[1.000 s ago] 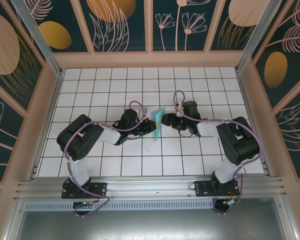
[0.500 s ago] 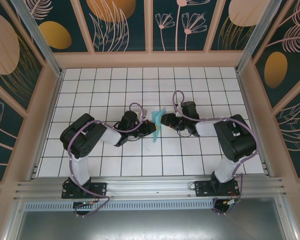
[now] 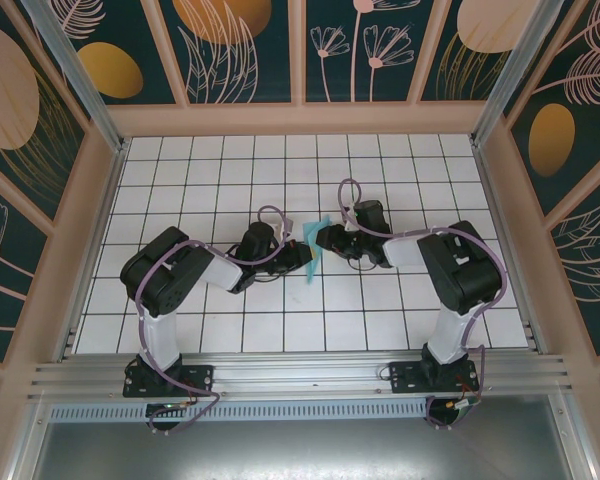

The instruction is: Fold a paper plane with a square sheet of paper (fold left side to right side)

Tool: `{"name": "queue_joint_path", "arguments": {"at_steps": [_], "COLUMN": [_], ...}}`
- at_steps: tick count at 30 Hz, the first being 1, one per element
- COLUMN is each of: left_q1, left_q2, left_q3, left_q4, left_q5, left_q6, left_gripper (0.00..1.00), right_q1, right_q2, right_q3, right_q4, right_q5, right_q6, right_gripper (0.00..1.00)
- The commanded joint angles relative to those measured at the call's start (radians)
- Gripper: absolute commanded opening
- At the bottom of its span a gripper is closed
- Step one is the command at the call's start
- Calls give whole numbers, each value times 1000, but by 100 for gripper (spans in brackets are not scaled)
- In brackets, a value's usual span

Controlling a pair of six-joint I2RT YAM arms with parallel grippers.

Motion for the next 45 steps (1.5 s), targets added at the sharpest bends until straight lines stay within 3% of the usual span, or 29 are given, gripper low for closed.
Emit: {"name": "queue_joint_path", "arguments": {"at_steps": [1,9,16,24,34,45], "left_q1": [7,7,7,10,12,11], "left_q2": [13,-11,-4,-7,-6,-5], "left_q3": [-12,4,10,6,5,23], "left_q4": [16,-33,-55,-61,-47,-34], "left_q5": [-16,-36,-56,-65,-51,-3], "left_q6": [8,41,55,65,69,87], "left_gripper": [19,24,8,3,2,0], "right_q1": [7,8,0,-44,-34,-36], "right_q2": [25,55,5,-93,-9,-2], "right_q3": [34,50,37,6,103,111], "right_q4": [-48,-90,-71,9,-36,-62], "right_q5": [24,26,28,-15,-27,-17], "right_q6": [15,13,-13,-35,-28,-26], "right_gripper": [43,41,43,57,72,72]}}
